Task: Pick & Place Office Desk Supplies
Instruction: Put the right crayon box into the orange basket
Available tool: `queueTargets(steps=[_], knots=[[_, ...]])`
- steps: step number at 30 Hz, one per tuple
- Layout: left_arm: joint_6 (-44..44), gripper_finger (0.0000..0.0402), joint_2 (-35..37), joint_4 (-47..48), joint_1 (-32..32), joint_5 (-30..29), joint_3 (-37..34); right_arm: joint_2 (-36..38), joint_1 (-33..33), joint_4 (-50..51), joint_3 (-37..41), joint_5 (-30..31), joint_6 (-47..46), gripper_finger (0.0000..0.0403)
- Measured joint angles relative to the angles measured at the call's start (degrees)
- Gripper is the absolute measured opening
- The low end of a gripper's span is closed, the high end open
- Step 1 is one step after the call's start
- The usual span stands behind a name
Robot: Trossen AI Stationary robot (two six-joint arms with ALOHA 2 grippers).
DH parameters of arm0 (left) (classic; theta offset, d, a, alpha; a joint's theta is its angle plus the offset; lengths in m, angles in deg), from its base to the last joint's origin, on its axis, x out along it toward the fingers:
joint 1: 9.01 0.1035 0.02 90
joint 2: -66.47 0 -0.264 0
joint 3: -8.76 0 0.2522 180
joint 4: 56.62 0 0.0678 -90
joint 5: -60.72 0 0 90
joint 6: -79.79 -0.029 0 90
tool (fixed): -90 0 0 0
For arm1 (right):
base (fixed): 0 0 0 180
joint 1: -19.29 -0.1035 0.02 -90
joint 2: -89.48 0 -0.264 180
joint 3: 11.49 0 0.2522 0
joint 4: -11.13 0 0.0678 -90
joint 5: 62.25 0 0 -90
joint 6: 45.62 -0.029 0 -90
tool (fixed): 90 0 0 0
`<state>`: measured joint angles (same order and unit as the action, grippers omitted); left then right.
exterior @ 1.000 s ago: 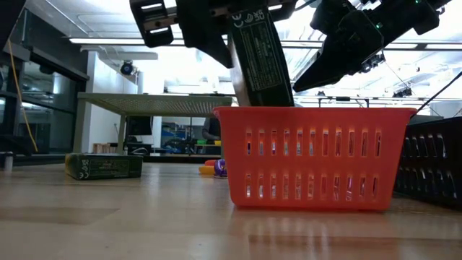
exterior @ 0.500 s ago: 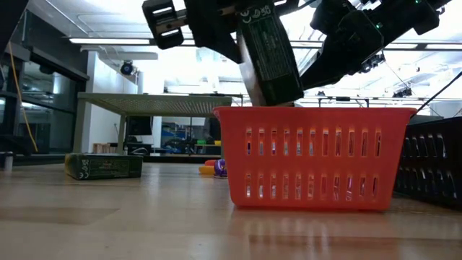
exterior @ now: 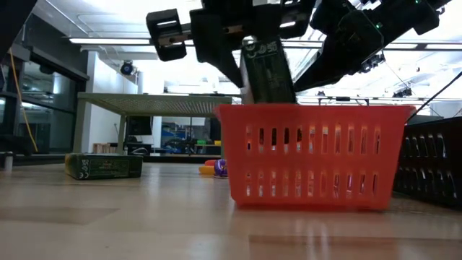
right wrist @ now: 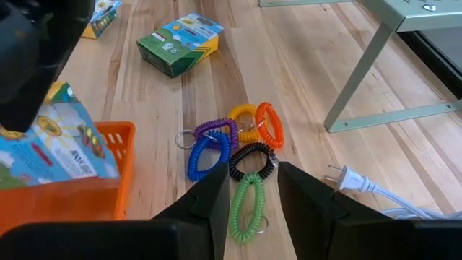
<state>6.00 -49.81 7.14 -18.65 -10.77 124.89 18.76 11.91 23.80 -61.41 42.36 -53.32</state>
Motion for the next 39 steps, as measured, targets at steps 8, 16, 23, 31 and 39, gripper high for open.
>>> queueTargets(steps=[8,16,23,31,39], knots=[[0.3,0.0119,-1.9,0.9,0.0,0.9,0.0,0.0,0.0,0.0,0.0,0.0,0.0,0.0107],[0.1,0.0119,-2.7,0.2,0.0,1.2,-0.1,0.0,0.0,0.0,0.0,0.0,0.0,0.0107],[0.1,0.0119,-2.7,0.2,0.0,1.2,-0.1,0.0,0.0,0.0,0.0,0.0,0.0,0.0107],[1.8,0.0119,-2.7,-1.0,0.0,1.1,-0.1,0.0,0.0,0.0,0.0,0.0,0.0,0.0107],[5.1,0.0119,-2.6,-0.8,0.0,0.8,-0.1,0.0,0.0,0.0,0.0,0.0,0.0,0.0107]])
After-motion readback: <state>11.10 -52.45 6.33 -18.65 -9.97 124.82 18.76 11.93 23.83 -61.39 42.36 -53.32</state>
